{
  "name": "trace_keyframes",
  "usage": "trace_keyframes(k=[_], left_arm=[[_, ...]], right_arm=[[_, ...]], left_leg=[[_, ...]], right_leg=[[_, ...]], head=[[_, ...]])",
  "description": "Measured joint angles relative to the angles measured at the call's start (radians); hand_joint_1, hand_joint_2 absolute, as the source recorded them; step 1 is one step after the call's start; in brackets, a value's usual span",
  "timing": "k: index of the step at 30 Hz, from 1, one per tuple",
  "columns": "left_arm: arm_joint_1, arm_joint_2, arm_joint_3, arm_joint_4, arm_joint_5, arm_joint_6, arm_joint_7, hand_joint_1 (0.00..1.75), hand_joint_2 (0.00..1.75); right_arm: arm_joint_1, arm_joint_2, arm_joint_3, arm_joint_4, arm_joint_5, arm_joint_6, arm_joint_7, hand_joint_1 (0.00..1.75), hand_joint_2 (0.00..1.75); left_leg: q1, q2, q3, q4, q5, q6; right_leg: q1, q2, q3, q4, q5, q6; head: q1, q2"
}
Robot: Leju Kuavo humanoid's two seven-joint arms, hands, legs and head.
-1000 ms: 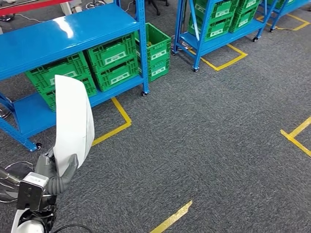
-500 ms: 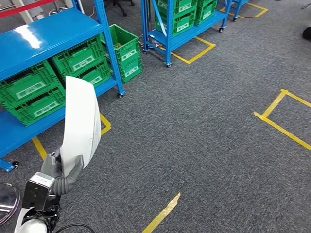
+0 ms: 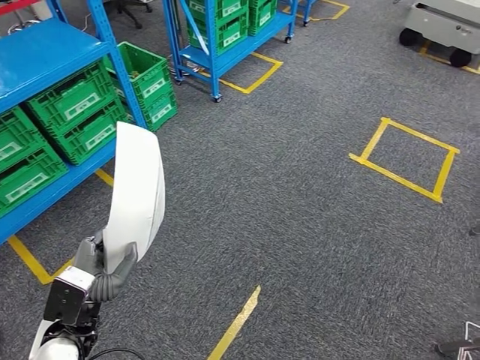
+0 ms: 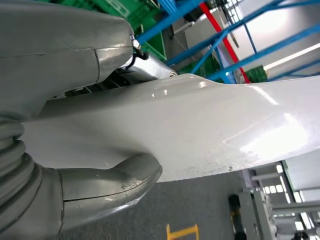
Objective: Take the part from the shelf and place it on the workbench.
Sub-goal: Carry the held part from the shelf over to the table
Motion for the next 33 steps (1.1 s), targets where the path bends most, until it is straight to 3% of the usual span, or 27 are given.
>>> trace_keyframes(k=[2, 4, 6, 8, 10, 11, 12, 13, 15, 17, 19, 20, 22, 23, 24, 26, 27, 28, 30, 32, 33], left_arm=[[-0.001, 0.0, -0.001, 0.0, 0.0, 0.0, -0.001, 1.75, 1.75], [-0.002, 0.0, -0.003, 0.0, 0.0, 0.0, -0.001, 1.75, 1.75], [-0.003, 0.0, -0.005, 0.001, 0.0, 0.0, -0.001, 1.75, 1.75], [-0.002, 0.0, -0.006, 0.002, 0.0, 0.001, -0.001, 1.75, 1.75], [0.0, 0.0, -0.008, 0.005, 0.0, 0.001, -0.001, 1.75, 1.75], [0.001, 0.0, -0.01, 0.006, 0.0, 0.001, -0.001, 1.75, 1.75], [0.001, 0.0, -0.011, 0.008, 0.0, 0.001, -0.001, 1.75, 1.75], [0.001, 0.0, -0.011, 0.008, 0.0, 0.001, -0.001, 1.75, 1.75], [0.001, 0.001, -0.012, 0.009, 0.0, 0.001, -0.001, 1.75, 1.75], [0.0, 0.001, -0.014, 0.009, 0.0, 0.002, -0.001, 1.75, 1.75], [-0.001, 0.001, -0.015, 0.009, 0.0, 0.006, -0.003, 1.75, 1.75], [-0.001, 0.001, -0.015, 0.009, 0.0, 0.008, -0.004, 1.75, 1.75], [0.001, 0.001, -0.015, 0.009, 0.0, 0.015, -0.007, 1.75, 1.75], [0.002, 0.002, -0.014, 0.009, 0.001, 0.017, -0.008, 1.75, 1.75], [0.004, 0.002, -0.014, 0.009, 0.001, 0.019, -0.009, 1.75, 1.75], [0.006, 0.002, -0.013, 0.01, 0.001, 0.021, -0.01, 1.75, 1.75], [0.007, 0.002, -0.014, 0.011, 0.001, 0.022, -0.01, 1.75, 1.75], [0.007, 0.002, -0.014, 0.012, 0.001, 0.022, -0.011, 1.75, 1.75], [0.006, 0.002, -0.015, 0.012, 0.001, 0.023, -0.012, 1.75, 1.75], [0.003, 0.002, -0.015, 0.013, 0.001, 0.024, -0.014, 1.75, 1.75], [0.002, 0.002, -0.015, 0.013, 0.001, 0.024, -0.015, 1.75, 1.75]], right_arm=[[0.002, 0.0, -0.002, -0.002, 0.0, 0.0, 0.0, 0.0, 1.75], [0.007, 0.0, -0.002, -0.003, 0.0, 0.0, 0.0, 0.0, 1.75], [0.009, 0.0, -0.003, -0.005, 0.0, 0.0, 0.0, 0.0, 1.75], [0.007, 0.0, -0.003, -0.006, 0.0, 0.0, 0.001, 0.0, 1.75], [0.007, 0.0, -0.004, -0.007, 0.0, 0.0, 0.001, 0.0, 1.75], [0.007, 0.0, -0.004, -0.007, 0.0, 0.0, 0.001, 0.0, 1.75], [0.008, 0.0, -0.004, -0.007, 0.0, 0.0, 0.001, 0.0, 1.75], [0.008, 0.0, -0.004, -0.007, 0.0, 0.0, 0.001, 0.0, 1.75], [0.007, 0.0, -0.004, -0.007, 0.0, 0.0, 0.001, 0.0, 1.75], [0.007, 0.0, -0.005, -0.008, 0.0, 0.0, 0.001, 0.0, 1.75], [0.011, 0.0, -0.004, -0.008, 0.0, 0.0, 0.003, 0.0, 1.75], [0.013, 0.0, -0.004, -0.008, 0.0, 0.0, 0.004, 0.0, 1.75], [0.015, 0.0, -0.003, -0.008, 0.0, 0.0, 0.003, 0.0, 1.75], [0.014, 0.0, -0.003, -0.008, 0.0, 0.0, 0.001, 0.0, 1.75], [0.012, 0.0, -0.004, -0.008, 0.0, 0.0, -0.003, 0.0, 1.75], [0.01, 0.0, -0.003, -0.008, 0.0, 0.0, -0.012, 0.0, 1.75], [0.01, 0.0, -0.003, -0.008, 0.0, 0.0, -0.016, 0.0, 1.75], [0.01, 0.0, -0.003, -0.008, 0.0, 0.0, -0.019, 0.0, 1.75], [0.006, 0.0, -0.003, -0.008, 0.0, 0.0, -0.024, 0.0, 1.75], [0.0, 0.0, -0.003, -0.007, 0.0, 0.0, -0.027, 0.0, 1.75], [-0.003, 0.0, -0.002, -0.007, 0.0, 0.0, -0.028, 0.0, 1.75]], left_leg=[[-0.005, 0.016, 0.001, 0.003, 0.0, -0.01], [-0.004, 0.027, 0.001, 0.005, -0.001, -0.02], [0.0, -0.008, -0.012, 0.038, -0.032, -0.03], [0.004, -0.063, -0.056, 0.147, -0.1, -0.036], [0.004, -0.083, -0.106, 0.268, -0.15, -0.033], [0.004, -0.086, -0.113, 0.288, -0.148, -0.03], [0.003, -0.088, -0.103, 0.27, -0.126, -0.026], [0.002, -0.096, -0.076, 0.216, -0.089, -0.02], [0.002, -0.14, -0.015, 0.087, -0.029, -0.007], [0.0, -0.173, 0.011, 0.023, -0.017, -0.001], [0.0, -0.159, 0.011, 0.01, -0.016, 0.001], [0.001, -0.147, 0.011, 0.004, -0.012, 0.004], [0.005, -0.119, 0.012, -0.006, -0.002, 0.01], [0.004, -0.105, 0.011, -0.007, -0.001, 0.012], [0.003, -0.091, 0.009, -0.007, -0.001, 0.013], [0.001, -0.061, 0.008, -0.006, -0.002, 0.012], [0.001, -0.047, 0.007, -0.006, -0.002, 0.011], [0.002, -0.034, 0.009, -0.006, -0.004, 0.009], [-0.002, -0.012, 0.014, -0.005, -0.01, 0.0], [-0.008, 0.006, 0.019, -0.002, -0.015, -0.01], [-0.009, 0.015, 0.019, -0.001, -0.016, -0.015]], right_leg=[[0.005, -0.01, 0.027, -0.049, 0.007, -0.015], [0.004, 0.01, 0.02, -0.049, 0.014, -0.03], [0.001, 0.029, 0.015, -0.053, 0.022, -0.044], [0.0, 0.048, 0.01, -0.054, 0.028, -0.054], [0.004, 0.071, 0.003, -0.053, 0.032, -0.059], [0.006, 0.084, 0.001, -0.052, 0.034, -0.06], [0.008, 0.098, 0.0, -0.051, 0.035, -0.06], [0.01, 0.111, 0.0, -0.049, 0.036, -0.06], [0.012, 0.136, -0.003, -0.044, 0.038, -0.056], [0.009, 0.157, -0.015, -0.039, 0.044, -0.046], [0.004, 0.176, -0.03, -0.038, 0.052, -0.033], [0.005, 0.166, -0.038, -0.034, 0.05, -0.027], [0.007, 0.114, -0.07, 0.019, 0.015, -0.019], [0.006, 0.083, -0.097, 0.076, -0.017, -0.014], [0.003, 0.067, -0.128, 0.146, -0.05, -0.009], [-0.003, 0.055, -0.166, 0.239, -0.08, -0.001], [-0.006, 0.052, -0.158, 0.233, -0.068, 0.002], [-0.008, 0.045, -0.129, 0.185, -0.041, 0.004], [-0.008, 0.005, -0.043, 0.042, 0.009, 0.004], [-0.004, -0.019, 0.002, -0.034, 0.023, -0.009], [-0.001, -0.014, 0.003, -0.037, 0.021, -0.018]], head=[[-0.003, 0.0], [-0.005, 0.0], [-0.007, 0.0], [-0.01, 0.0], [-0.01, 0.0], [-0.01, 0.0], [-0.01, 0.0], [-0.01, 0.0], [-0.009, 0.0], [-0.01, 0.0], [-0.012, 0.0], [-0.011, 0.0], [-0.008, 0.0], [-0.006, 0.0], [-0.005, 0.0], [-0.005, 0.0], [-0.005, 0.0], [-0.005, 0.0], [-0.004, 0.0], [-0.008, 0.0], [-0.009, 0.0]])
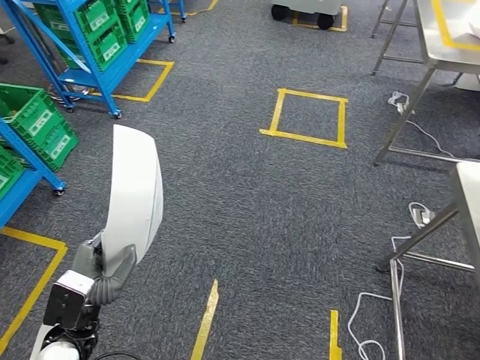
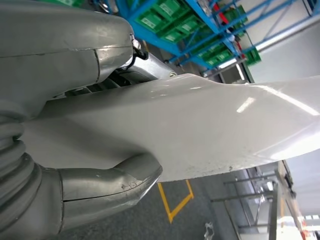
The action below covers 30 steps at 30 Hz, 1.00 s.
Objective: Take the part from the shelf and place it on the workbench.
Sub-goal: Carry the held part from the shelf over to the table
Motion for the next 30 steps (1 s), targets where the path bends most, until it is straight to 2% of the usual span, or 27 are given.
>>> trace_keyframes(k=[2, 4, 6, 7, 8, 9, 10, 11, 12, 13, 14, 15, 17, 18, 19, 21, 22, 23, 24, 25, 27, 28, 29, 30], left_arm=[[-0.002, 0.0, -0.001, 0.0, 0.0, 0.0, -0.001, 1.75, 1.75], [-0.003, 0.0, -0.001, 0.0, -0.002, -0.003, -0.001, 1.75, 1.75], [-0.002, 0.0, 0.0, 0.0, -0.004, -0.013, -0.001, 1.75, 1.75], [0.0, 0.0, 0.001, 0.0, -0.006, -0.02, 0.0, 1.75, 1.75], [0.001, 0.0, 0.002, 0.0, -0.008, -0.026, 0.0, 1.75, 1.75], [0.002, 0.0, 0.002, 0.0, -0.01, -0.031, 0.0, 1.75, 1.75], [0.001, 0.0, 0.002, 0.0, -0.011, -0.034, 0.0, 1.75, 1.75], [0.0, 0.0, 0.002, 0.0, -0.011, -0.037, 0.0, 1.75, 1.75], [-0.001, 0.0, 0.002, 0.0, -0.012, -0.038, 0.0, 1.75, 1.75], [-0.003, 0.0, 0.002, 0.0, -0.012, -0.038, -0.001, 1.75, 1.75], [-0.005, 0.0, 0.002, 0.0, -0.012, -0.039, -0.001, 1.75, 1.75], [-0.008, 0.0, 0.002, 0.0, -0.012, -0.04, -0.001, 1.75, 1.75], [-0.013, -0.001, 0.003, -0.001, -0.013, -0.043, -0.001, 1.75, 1.75], [-0.015, -0.002, 0.003, -0.001, -0.013, -0.045, -0.001, 1.75, 1.75], [-0.016, -0.002, 0.003, -0.001, -0.014, -0.046, -0.001, 1.75, 1.75], [-0.016, -0.003, 0.003, -0.001, -0.014, -0.047, -0.001, 1.75, 1.75], [-0.017, -0.003, 0.003, -0.001, -0.014, -0.047, -0.001, 1.75, 1.75], [-0.017, -0.003, 0.004, -0.001, -0.014, -0.047, -0.001, 1.75, 1.75], [-0.017, -0.003, 0.004, -0.001, -0.014, -0.047, -0.001, 1.75, 1.75], [-0.018, -0.003, 0.004, 0.0, -0.014, -0.047, -0.001, 1.75, 1.75], [-0.018, -0.003, 0.004, 0.0, -0.014, -0.047, -0.001, 1.75, 1.75], [-0.019, -0.003, 0.005, -0.001, -0.014, -0.046, -0.001, 1.75, 1.75], [-0.019, -0.003, 0.007, -0.001, -0.014, -0.046, -0.001, 1.75, 1.75], [-0.02, -0.003, 0.009, -0.001, -0.014, -0.045, -0.001, 1.75, 1.75]], right_arm=[[0.005, 0.002, -0.001, 0.001, 0.023, 0.0, 0.003, 0.0, 1.75], [0.045, 0.044, -0.04, -0.012, 0.154, 0.004, 0.07, 0.0, 1.75], [0.115, 0.144, -0.158, -0.055, 0.456, 0.051, 0.272, 0.0, 1.75], [0.146, 0.207, -0.243, -0.078, 0.657, 0.111, 0.391, 0.0, 1.75], [0.167, 0.28, -0.345, -0.096, 0.886, 0.2, 0.498, 0.0, 1.75], [0.178, 0.356, -0.456, -0.107, 1.107, 0.31, 0.569, 0.0, 1.75], [0.18, 0.435, -0.572, -0.115, 1.304, 0.428, 0.608, 0.0, 1.75], [0.179, 0.512, -0.692, -0.121, 1.466, 0.54, 0.628, 0.0, 1.75], [0.176, 0.583, -0.802, -0.125, 1.571, 0.629, 0.635, 0.0, 1.75], [0.173, 0.645, -0.902, -0.127, 1.623, 0.695, 0.634, 0.0, 1.75], [0.17, 0.695, -0.981, -0.128, 1.628, 0.733, 0.628, 0.0, 1.75], [0.168, 0.739, -1.049, -0.128, 1.606, 0.756, 0.618, 0.0, 1.75], [0.164, 0.802, -1.154, -0.13, 1.561, 0.783, 0.598, 0.0, 1.75], [0.163, 0.826, -1.198, -0.13, 1.555, 0.794, 0.589, 0.0, 1.75], [0.16, 0.845, -1.232, -0.131, 1.555, 0.803, 0.582, 0.0, 1.75], [0.147, 0.873, -1.282, -0.131, 1.56, 0.816, 0.573, 0.0, 1.75], [0.14, 0.884, -1.3, -0.129, 1.563, 0.821, 0.57, 0.0, 1.75], [0.134, 0.893, -1.316, -0.128, 1.567, 0.826, 0.566, 0.0, 1.75], [0.131, 0.902, -1.33, -0.126, 1.572, 0.832, 0.562, 0.0, 1.75], [0.129, 0.908, -1.343, -0.126, 1.578, 0.839, 0.558, 0.0, 1.75], [0.124, 0.918, -1.363, -0.124, 1.592, 0.851, 0.551, 0.0, 1.75], [0.118, 0.922, -1.37, -0.123, 1.598, 0.855, 0.55, 0.0, 1.75], [0.113, 0.927, -1.377, -0.121, 1.603, 0.858, 0.55, 0.0, 1.75], [0.109, 0.931, -1.382, -0.119, 1.608, 0.859, 0.551, 0.0, 1.75]], left_leg=[[0.004, 0.008, 0.003, 0.003, -0.006, -0.011], [0.009, -0.029, -0.014, 0.049, -0.045, -0.022], [0.013, -0.08, -0.069, 0.173, -0.115, -0.027], [0.013, -0.091, -0.1, 0.241, -0.142, -0.027], [0.013, -0.096, -0.122, 0.287, -0.151, -0.025], [0.011, -0.099, -0.129, 0.299, -0.14, -0.021], [0.008, -0.104, -0.117, 0.269, -0.107, -0.015], [0.006, -0.117, -0.092, 0.209, -0.062, -0.008], [0.003, -0.145, -0.065, 0.143, -0.022, -0.001], [0.002, -0.172, -0.043, 0.085, 0.008, 0.005], [0.001, -0.192, -0.032, 0.048, 0.021, 0.009], [0.0, -0.201, -0.028, 0.03, 0.021, 0.012], [0.002, -0.178, -0.027, 0.01, 0.019, 0.014], [0.005, -0.165, -0.024, -0.001, 0.022, 0.017], [0.008, -0.15, -0.021, -0.011, 0.026, 0.019], [0.01, -0.119, -0.017, -0.02, 0.029, 0.022], [0.009, -0.103, -0.018, -0.019, 0.029, 0.023], [0.009, -0.087, -0.017, -0.019, 0.028, 0.022], [0.009, -0.072, -0.017, -0.019, 0.026, 0.02], [0.01, -0.058, -0.015, -0.018, 0.024, 0.017], [0.013, -0.035, -0.01, -0.016, 0.018, 0.007], [0.011, -0.025, -0.008, -0.013, 0.013, 0.0], [0.009, -0.016, -0.006, -0.01, 0.01, -0.006], [0.007, -0.008, -0.004, -0.008, 0.007, -0.011]], right_leg=[[0.001, 0.021, -0.005, -0.002, 0.003, -0.016], [-0.001, 0.036, -0.004, -0.007, 0.007, -0.03], [0.002, 0.048, -0.004, -0.008, 0.008, -0.041], [0.006, 0.057, -0.006, -0.008, 0.009, -0.045], [0.009, 0.07, -0.007, -0.007, 0.01, -0.047], [0.011, 0.086, -0.007, -0.007, 0.011, -0.049], [0.013, 0.103, -0.006, -0.007, 0.012, -0.05], [0.014, 0.119, -0.003, -0.007, 0.012, -0.051], [0.014, 0.133, -0.004, -0.006, 0.013, -0.05], [0.014, 0.146, -0.006, -0.004, 0.014, -0.048], [0.013, 0.158, -0.012, -0.001, 0.016, -0.045], [0.011, 0.169, -0.022, 0.001, 0.02, -0.039], [0.009, 0.185, -0.039, 0.004, 0.027, -0.027], [0.011, 0.175, -0.048, 0.012, 0.021, -0.022], [0.013, 0.153, -0.062, 0.036, 0.005, -0.017], [0.013, 0.098, -0.114, 0.142, -0.053, -0.007], [0.009, 0.083, -0.145, 0.207, -0.082, 0.0], [0.004, 0.075, -0.167, 0.255, -0.097, 0.005], [-0.001, 0.069, -0.173, 0.271, -0.094, 0.011], [-0.006, 0.064, -0.158, 0.247, -0.075, 0.016], [-0.012, 0.033, -0.084, 0.117, -0.018, 0.025], [-0.012, 0.017, -0.048, 0.057, 0.0, 0.023], [-0.01, 0.006, -0.025, 0.019, 0.008, 0.018], [-0.007, 0.003, -0.017, 0.005, 0.006, 0.009]], head=[[-0.002, 0.0], [-0.005, 0.0], [-0.01, 0.0], [-0.01, 0.0], [-0.011, 0.0], [-0.012, 0.0], [-0.013, 0.0], [-0.013, 0.0], [-0.012, 0.0], [-0.012, 0.0], [-0.013, 0.0], [-0.013, 0.0], [-0.015, 0.0], [-0.013, 0.0], [-0.01, 0.0], [-0.006, 0.0], [-0.006, 0.0], [-0.006, 0.0], [-0.006, 0.0], [-0.006, 0.0], [-0.006, 0.0], [-0.005, 0.0], [-0.006, 0.0], [-0.007, 0.0]])
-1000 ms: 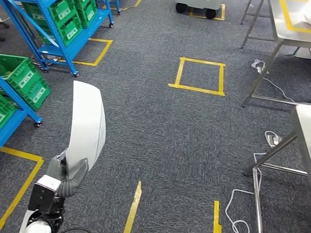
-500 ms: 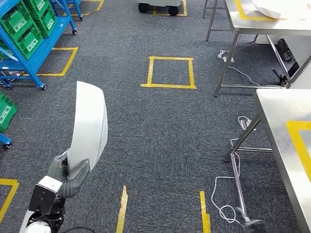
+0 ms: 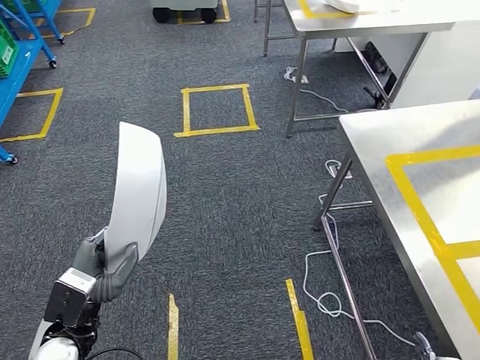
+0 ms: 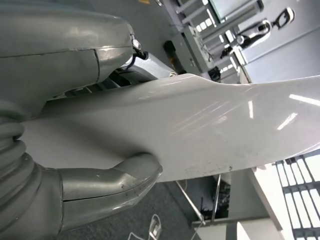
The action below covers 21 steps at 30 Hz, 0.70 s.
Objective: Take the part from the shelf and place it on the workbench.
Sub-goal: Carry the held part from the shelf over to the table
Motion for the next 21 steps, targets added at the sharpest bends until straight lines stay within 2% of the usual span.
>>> trace_keyframes(k=[2, 3, 4, 5, 6, 8, 9, 10, 11, 12, 14, 15, 16, 18, 19, 20, 21], left_arm=[[-0.002, 0.0, 0.003, 0.0, 0.0, 0.002, 0.0, 1.75, 1.75], [-0.002, 0.0, 0.004, 0.0, 0.0, 0.004, -0.001, 1.75, 1.75], [-0.002, 0.0, 0.006, 0.0, 0.0, 0.006, -0.001, 1.75, 1.75], [0.0, 0.0, 0.009, 0.0, 0.0, 0.008, -0.001, 1.75, 1.75], [0.002, 0.0, 0.012, 0.0, 0.001, 0.01, -0.002, 1.75, 1.75], [0.007, 0.0, 0.016, 0.0, 0.001, 0.012, -0.002, 1.75, 1.75], [0.009, 0.001, 0.018, 0.0, 0.001, 0.013, -0.002, 1.75, 1.75], [0.009, 0.001, 0.019, 0.0, 0.001, 0.013, -0.002, 1.75, 1.75], [0.009, 0.001, 0.02, 0.0, 0.001, 0.014, -0.002, 1.75, 1.75], [0.01, 0.001, 0.021, 0.0, 0.001, 0.015, -0.002, 1.75, 1.75], [0.01, 0.001, 0.023, 0.0, 0.001, 0.016, -0.002, 1.75, 1.75], [0.01, 0.001, 0.025, 0.0, 0.001, 0.017, -0.002, 1.75, 1.75], [0.01, 0.001, 0.027, 0.0, 0.002, 0.017, -0.002, 1.75, 1.75], [0.009, 0.0, 0.028, 0.0, 0.002, 0.019, -0.003, 1.75, 1.75], [0.009, 0.0, 0.028, 0.0, 0.002, 0.02, -0.003, 1.75, 1.75], [0.01, 0.0, 0.028, 0.0, 0.002, 0.021, -0.004, 1.75, 1.75], [0.011, -0.001, 0.028, 0.0, 0.003, 0.023, -0.004, 1.75, 1.75]], right_arm=[[-0.002, 0.007, -0.013, 0.006, 0.012, -0.005, 0.01, 0.0, 1.75], [-0.001, 0.01, -0.018, 0.009, 0.019, -0.01, 0.018, 0.0, 1.75], [-0.001, 0.013, -0.022, 0.014, 0.024, -0.016, 0.028, 0.0, 1.75], [-0.001, 0.015, -0.024, 0.02, 0.028, -0.021, 0.04, 0.0, 1.75], [-0.002, 0.018, -0.026, 0.028, 0.03, -0.023, 0.049, 0.0, 1.75], [-0.003, 0.021, -0.027, 0.045, 0.032, -0.025, 0.063, 0.0, 1.75], [-0.002, 0.022, -0.027, 0.052, 0.033, -0.025, 0.067, 0.0, 1.75], [-0.002, 0.023, -0.027, 0.058, 0.033, -0.025, 0.07, 0.0, 1.75], [-0.002, 0.024, -0.027, 0.064, 0.033, -0.024, 0.077, 0.0, 1.75], [-0.002, 0.025, -0.028, 0.07, 0.033, -0.023, 0.087, 0.0, 1.75], [0.0, 0.027, -0.027, 0.081, 0.032, -0.017, 0.111, 0.0, 1.75], [0.002, 0.028, -0.027, 0.087, 0.032, -0.015, 0.12, 0.0, 1.75], [0.003, 0.03, -0.027, 0.092, 0.031, -0.012, 0.128, 0.0, 1.75], [0.01, 0.032, -0.025, 0.1, 0.028, -0.007, 0.151, 0.0, 1.75], [0.015, 0.033, -0.024, 0.103, 0.027, -0.002, 0.166, 0.0, 1.75], [0.019, 0.033, -0.023, 0.106, 0.027, 0.003, 0.18, 0.0, 1.75], [0.021, 0.033, -0.022, 0.109, 0.027, 0.008, 0.192, 0.0, 1.75]], left_leg=[[0.001, 0.013, 0.003, 0.002, -0.005, -0.009], [0.004, 0.005, 0.002, 0.008, -0.013, -0.014], [0.007, -0.014, -0.007, 0.032, -0.032, -0.018], [0.009, -0.039, -0.025, 0.075, -0.06, -0.02], [0.01, -0.065, -0.055, 0.14, -0.094, -0.021], [0.01, -0.087, -0.121, 0.272, -0.145, -0.018], [0.01, -0.091, -0.144, 0.314, -0.152, -0.015], [0.008, -0.093, -0.154, 0.324, -0.142, -0.011], [0.006, -0.096, -0.151, 0.306, -0.116, -0.004], [0.002, -0.103, -0.135, 0.258, -0.076, 0.004], [-0.006, -0.142, -0.086, 0.126, 0.005, 0.022], [-0.009, -0.16, -0.066, 0.074, 0.025, 0.028], [-0.01, -0.171, -0.056, 0.044, 0.03, 0.032], [-0.008, -0.161, -0.048, 0.024, 0.024, 0.033], [-0.006, -0.15, -0.045, 0.015, 0.027, 0.032], [-0.003, -0.139, -0.042, 0.007, 0.03, 0.032], [0.0, -0.126, -0.039, 0.0, 0.034, 0.032]], right_leg=[[0.004, 0.019, -0.001, 0.0, 0.0, -0.022], [0.004, 0.028, -0.001, 0.0, 0.001, -0.029], [0.004, 0.037, -0.001, -0.002, 0.002, -0.037], [0.004, 0.047, 0.0, -0.003, 0.003, -0.043], [0.006, 0.056, 0.0, -0.003, 0.003, -0.048], [0.01, 0.076, 0.0, -0.003, 0.003, -0.053], [0.013, 0.086, 0.0, -0.002, 0.003, -0.055], [0.015, 0.097, 0.001, -0.002, 0.003, -0.056], [0.018, 0.108, 0.003, -0.002, 0.003, -0.056], [0.02, 0.121, 0.005, -0.002, 0.003, -0.057], [0.021, 0.146, 0.008, -0.002, 0.002, -0.056], [0.02, 0.157, 0.005, -0.001, 0.003, -0.055], [0.019, 0.168, 0.0, 0.0, 0.005, -0.052], [0.019, 0.186, -0.012, -0.001, 0.009, -0.042], [0.02, 0.179, -0.017, 0.004, 0.007, -0.038], [0.022, 0.158, -0.027, 0.018, -0.004, -0.035], [0.024, 0.13, -0.044, 0.054, -0.027, -0.031]], head=[[-0.002, 0.0], [-0.003, 0.0], [-0.004, 0.0], [-0.006, 0.0], [-0.007, 0.0], [-0.008, 0.0], [-0.008, 0.0], [-0.008, 0.0], [-0.008, 0.0], [-0.008, 0.0], [-0.007, 0.0], [-0.008, 0.0], [-0.009, 0.0], [-0.012, 0.0], [-0.012, 0.0], [-0.009, 0.0], [-0.007, 0.0]])
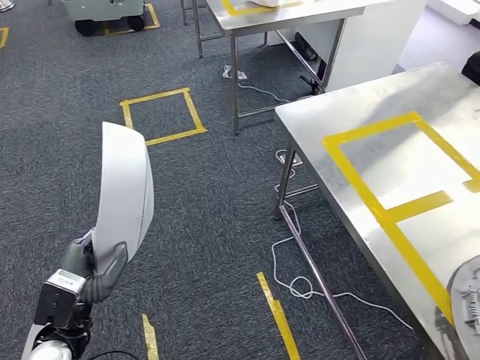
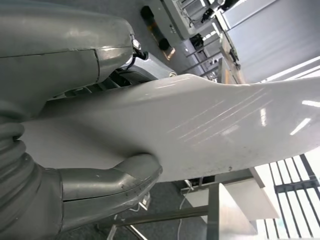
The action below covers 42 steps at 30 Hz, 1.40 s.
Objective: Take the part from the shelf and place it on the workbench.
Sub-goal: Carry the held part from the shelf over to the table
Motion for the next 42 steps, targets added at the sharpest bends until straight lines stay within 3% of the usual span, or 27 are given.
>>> trace_keyframes(k=[1, 3, 4, 5, 7, 9, 10, 12, 13, 15, 17, 18, 20, 22, 24, 26, 28, 30, 32, 34, 35, 36, 37, 39, 40, 41, 42], left_arm=[[0.002, 0.0, 0.0, 0.0, 0.001, 0.001, 0.0, 1.75, 1.75], [0.007, 0.0, 0.002, 0.0, 0.001, 0.003, -0.001, 1.75, 1.75], [0.008, 0.0, 0.002, 0.001, 0.001, 0.003, -0.001, 1.75, 1.75], [0.009, 0.0, 0.002, 0.001, 0.001, 0.003, -0.001, 1.75, 1.75], [0.01, 0.0, 0.001, 0.001, 0.001, 0.004, -0.001, 1.75, 1.75], [0.009, 0.0, 0.002, 0.001, 0.001, 0.005, -0.001, 1.75, 1.75], [0.009, 0.0, 0.003, 0.001, 0.001, 0.005, -0.001, 1.75, 1.75], [0.008, 0.0, 0.004, 0.001, 0.002, 0.005, -0.001, 1.75, 1.75], [0.007, 0.0, 0.005, 0.001, 0.003, 0.006, -0.001, 1.75, 1.75], [0.007, 0.0, 0.006, 0.001, 0.005, 0.007, -0.002, 1.75, 1.75], [0.009, 0.0, 0.007, 0.001, 0.008, 0.008, -0.003, 1.75, 1.75], [0.01, 0.0, 0.007, 0.001, 0.01, 0.007, -0.003, 1.75, 1.75], [0.012, 0.0, 0.008, 0.002, 0.01, 0.005, -0.003, 1.75, 1.75], [0.012, 0.0, 0.008, 0.002, 0.01, 0.004, -0.002, 1.75, 1.75], [0.01, 0.0, 0.008, 0.002, 0.009, 0.004, -0.001, 1.75, 1.75], [0.007, 0.0, 0.008, 0.002, 0.008, 0.001, 0.002, 1.75, 1.75], [0.002, -0.001, 0.009, 0.003, 0.008, -0.004, 0.009, 1.75, 1.75], [-0.002, -0.004, 0.01, 0.004, 0.01, -0.01, 0.015, 1.75, 1.75], [-0.004, -0.006, 0.013, 0.006, 0.011, -0.013, 0.019, 1.75, 1.75], [-0.004, -0.007, 0.016, 0.011, 0.011, -0.013, 0.02, 1.75, 1.75], [-0.004, -0.007, 0.016, 0.013, 0.011, -0.013, 0.02, 1.75, 1.75], [-0.004, -0.007, 0.016, 0.016, 0.011, -0.014, 0.02, 1.75, 1.75], [-0.004, -0.007, 0.016, 0.017, 0.011, -0.014, 0.02, 1.75, 1.75], [-0.005, -0.008, 0.017, 0.02, 0.012, -0.017, 0.022, 1.75, 1.75], [-0.007, -0.008, 0.019, 0.02, 0.013, -0.022, 0.024, 1.75, 1.75], [-0.009, -0.01, 0.021, 0.022, 0.015, -0.028, 0.029, 1.75, 1.75], [-0.014, -0.012, 0.024, 0.023, 0.017, -0.035, 0.035, 1.75, 1.75]], right_arm=[[0.001, 0.0, 0.002, 0.004, 0.0, 0.004, 0.008, 0.0, 1.75], [0.002, 0.0, 0.005, 0.012, 0.001, 0.009, 0.015, 0.0, 1.75], [0.003, 0.0, 0.006, 0.016, 0.001, 0.009, 0.017, 0.0, 1.75], [0.004, 0.0, 0.007, 0.019, 0.001, 0.01, 0.018, 0.0, 1.75], [0.006, 0.0, 0.009, 0.024, 0.001, 0.011, 0.021, 0.0, 1.75], [0.005, 0.0, 0.011, 0.028, 0.004, 0.017, 0.031, 0.0, 1.75], [0.005, 0.0, 0.013, 0.03, 0.006, 0.021, 0.039, 0.0, 1.75], [0.008, 0.0, 0.015, 0.035, 0.01, 0.028, 0.059, 0.0, 1.75], [0.011, 0.0, 0.016, 0.038, 0.01, 0.031, 0.073, 0.0, 1.75], [0.016, 0.001, 0.019, 0.042, 0.005, 0.036, 0.105, 0.0, 1.75], [0.019, 0.002, 0.022, 0.044, -0.011, 0.038, 0.144, 0.0, 1.75], [0.021, 0.002, 0.024, 0.045, -0.02, 0.037, 0.164, 0.0, 1.75], [0.027, 0.002, 0.029, 0.046, -0.033, 0.033, 0.192, 0.0, 1.75], [0.033, 0.002, 0.034, 0.046, -0.037, 0.03, 0.203, 0.0, 1.75], [0.036, 0.002, 0.038, 0.046, -0.038, 0.03, 0.207, 0.0, 1.75], [0.039, 0.002, 0.041, 0.045, -0.038, 0.031, 0.208, 0.0, 1.75], [0.045, 0.002, 0.043, 0.045, -0.035, 0.033, 0.207, 0.0, 1.75], [0.049, 0.003, 0.044, 0.045, -0.032, 0.036, 0.205, 0.0, 1.75], [0.047, 0.003, 0.044, 0.046, -0.03, 0.037, 0.204, 0.0, 1.75], [0.045, 0.003, 0.046, 0.047, -0.029, 0.038, 0.203, 0.0, 1.75], [0.045, 0.003, 0.046, 0.047, -0.029, 0.038, 0.203, 0.0, 1.75], [0.045, 0.003, 0.046, 0.048, -0.029, 0.038, 0.204, 0.0, 1.75], [0.045, 0.003, 0.046, 0.048, -0.029, 0.038, 0.203, 0.0, 1.75], [0.044, 0.003, 0.047, 0.048, -0.025, 0.042, 0.201, 0.0, 1.75], [0.043, 0.003, 0.047, 0.048, -0.021, 0.046, 0.197, 0.0, 1.75], [0.041, 0.003, 0.046, 0.049, -0.013, 0.053, 0.193, 0.0, 1.75], [0.04, 0.003, 0.045, 0.049, -0.003, 0.062, 0.188, 0.0, 1.75]], left_leg=[[0.0, 0.013, 0.001, -0.002, 0.001, 0.0], [-0.001, 0.041, 0.0, -0.002, 0.0, 0.001], [0.0, 0.055, 0.001, -0.002, -0.001, 0.0], [0.001, 0.068, 0.001, -0.002, -0.002, -0.002], [0.004, 0.093, 0.004, 0.0, -0.006, -0.009], [0.003, 0.112, 0.008, 0.004, -0.013, -0.021], [0.001, 0.119, 0.01, 0.007, -0.015, -0.027], [0.002, 0.133, 0.013, 0.008, -0.016, -0.038], [0.004, 0.131, 0.014, 0.012, -0.021, -0.044], [0.01, 0.094, -0.001, 0.058, -0.058, -0.055], [0.012, 0.047, -0.054, 0.18, -0.126, -0.059], [0.012, 0.039, -0.085, 0.248, -0.154, -0.059], [0.012, 0.033, -0.116, 0.31, -0.158, -0.055], [0.012, 0.02, -0.079, 0.223, -0.09, -0.046], [0.013, -0.021, -0.021, 0.088, -0.029, -0.034], [0.012, -0.043, 0.003, 0.028, -0.019, -0.031], [0.013, -0.025, 0.004, 0.017, -0.017, -0.027], [0.016, -0.001, 0.005, 0.005, -0.009, -0.017], [0.016, 0.027, 0.003, 0.0, -0.006, -0.01], [0.014, 0.056, 0.001, 0.001, -0.006, -0.008], [0.014, 0.07, 0.0, 0.001, -0.006, -0.009], [0.014, 0.083, 0.001, 0.002, -0.007, -0.01], [0.014, 0.095, 0.002, 0.002, -0.008, -0.012], [0.01, 0.117, 0.008, 0.005, -0.013, -0.02], [0.007, 0.126, 0.011, 0.006, -0.015, -0.025], [0.005, 0.134, 0.012, 0.008, -0.017, -0.031], [0.004, 0.143, 0.013, 0.009, -0.017, -0.037]], right_leg=[[-0.001, -0.031, -0.024, 0.054, -0.031, 0.004], [-0.008, -0.057, -0.083, 0.181, -0.088, 0.016], [-0.012, -0.06, -0.099, 0.215, -0.096, 0.022], [-0.015, -0.064, -0.095, 0.212, -0.086, 0.027], [-0.022, -0.086, -0.026, 0.091, -0.025, 0.036], [-0.022, -0.116, 0.047, -0.031, 0.012, 0.032], [-0.02, -0.122, 0.062, -0.056, 0.015, 0.025], [-0.015, -0.107, 0.058, -0.059, 0.015, 0.006], [-0.015, -0.099, 0.058, -0.061, 0.017, -0.001], [-0.017, -0.082, 0.059, -0.064, 0.021, -0.016], [-0.017, -0.063, 0.06, -0.065, 0.026, -0.025], [-0.016, -0.051, 0.059, -0.064, 0.027, -0.027], [-0.013, -0.026, 0.058, -0.064, 0.028, -0.029], [-0.011, 0.002, 0.061, -0.064, 0.029, -0.028], [-0.008, 0.027, 0.059, -0.061, 0.031, -0.024], [-0.008, 0.048, 0.049, -0.058, 0.035, -0.014], [-0.011, 0.063, 0.035, -0.059, 0.04, -0.002], [-0.009, 0.028, 0.012, -0.03, 0.014, 0.008], [-0.008, -0.032, -0.036, 0.076, -0.056, 0.016], [-0.012, -0.056, -0.086, 0.194, -0.111, 0.024], [-0.014, -0.061, -0.089, 0.213, -0.113, 0.028], [-0.015, -0.066, -0.073, 0.193, -0.097, 0.03], [-0.017, -0.075, -0.038, 0.137, -0.069, 0.031], [-0.016, -0.122, 0.048, -0.003, -0.019, 0.025], [-0.015, -0.138, 0.074, -0.048, -0.006, 0.019], [-0.013, -0.148, 0.084, -0.068, -0.003, 0.013], [-0.01, -0.14, 0.081, -0.069, -0.002, 0.007]], head=[[0.002, 0.0], [0.003, 0.0], [0.003, 0.0], [0.003, 0.0], [0.003, 0.0], [0.002, 0.0], [0.002, 0.0], [0.0, 0.0], [0.0, 0.0], [-0.003, 0.0], [-0.006, 0.0], [-0.006, 0.0], [-0.006, 0.0], [-0.006, 0.0], [-0.006, 0.0], [-0.005, 0.0], [-0.006, 0.0], [-0.001, 0.0], [0.006, 0.0], [0.008, 0.0], [0.008, 0.0], [0.008, 0.0], [0.008, 0.0], [0.008, 0.0], [0.006, 0.0], [0.005, 0.0], [0.004, 0.0]])
